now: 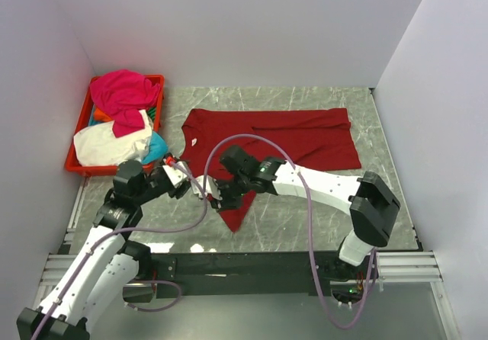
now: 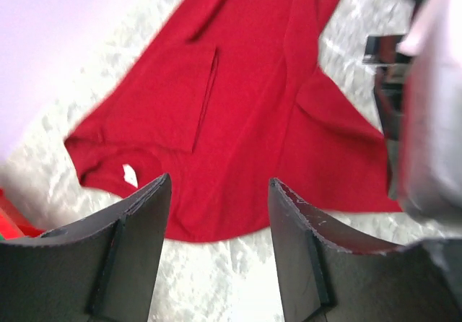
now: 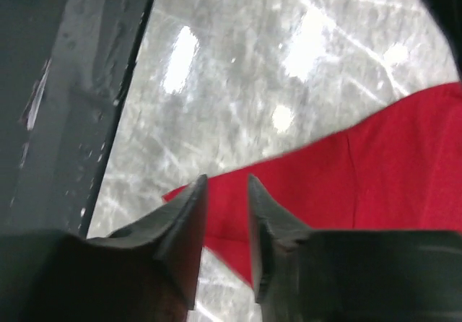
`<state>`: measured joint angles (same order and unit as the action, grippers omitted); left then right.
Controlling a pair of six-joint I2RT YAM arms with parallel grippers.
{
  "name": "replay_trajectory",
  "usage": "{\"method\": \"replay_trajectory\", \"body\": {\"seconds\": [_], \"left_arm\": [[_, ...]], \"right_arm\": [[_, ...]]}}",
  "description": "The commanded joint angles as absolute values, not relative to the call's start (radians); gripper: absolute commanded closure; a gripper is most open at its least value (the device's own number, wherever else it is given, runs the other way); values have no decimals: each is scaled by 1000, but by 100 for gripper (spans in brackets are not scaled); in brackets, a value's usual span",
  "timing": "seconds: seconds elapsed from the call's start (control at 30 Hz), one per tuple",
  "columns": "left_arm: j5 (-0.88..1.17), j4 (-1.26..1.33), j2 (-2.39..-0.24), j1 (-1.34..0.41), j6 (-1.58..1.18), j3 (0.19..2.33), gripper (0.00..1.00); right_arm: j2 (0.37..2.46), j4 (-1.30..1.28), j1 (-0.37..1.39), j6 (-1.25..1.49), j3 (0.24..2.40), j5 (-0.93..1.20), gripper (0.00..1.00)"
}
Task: Fold and stack the t-shirts
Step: Fold the tshirt
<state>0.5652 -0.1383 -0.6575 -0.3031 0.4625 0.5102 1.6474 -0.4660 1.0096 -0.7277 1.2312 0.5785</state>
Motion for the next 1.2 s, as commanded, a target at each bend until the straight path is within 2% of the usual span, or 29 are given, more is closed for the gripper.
{"method": "replay_trajectory", "body": {"seconds": [0.0,0.07,0.13,0.23,0.37,0.4,0.47,0.5,0.63,0.87,1.0,1.17], "left_arm": [[632,-90,-634,-304,489,489,38],[673,-94,-655,-304,508,489,39],[704,-94,-692,-322,520,491,39],[693,-115,-780,-392,535,512,39],[608,-176,-949,-587,496,586,46],[600,-182,-981,-610,467,603,47],[589,-201,-1061,-667,390,655,50],[563,-206,-1081,-686,353,670,49],[447,-268,-1182,-776,197,764,49],[243,-374,-1382,-887,16,871,48],[192,-302,-1488,-885,-80,936,42],[100,-330,-1683,-835,-176,1115,42]], "right_arm": [[1563,-531,994,-753,1240,597,63],[1501,-551,956,-779,1203,577,57],[1462,-616,908,-837,1177,601,54],[1399,-777,737,-978,1160,655,53],[1323,-894,471,-1127,1103,693,53],[1315,-908,352,-1155,1092,692,53],[1312,-922,237,-1180,1075,696,53],[1313,-934,128,-1198,1074,699,53],[1368,-940,-104,-1227,1095,684,53],[1595,-985,-222,-1227,1261,641,54],[1626,-1008,-218,-1203,1293,706,54],[1585,-976,-218,-1186,1237,732,55]]}}
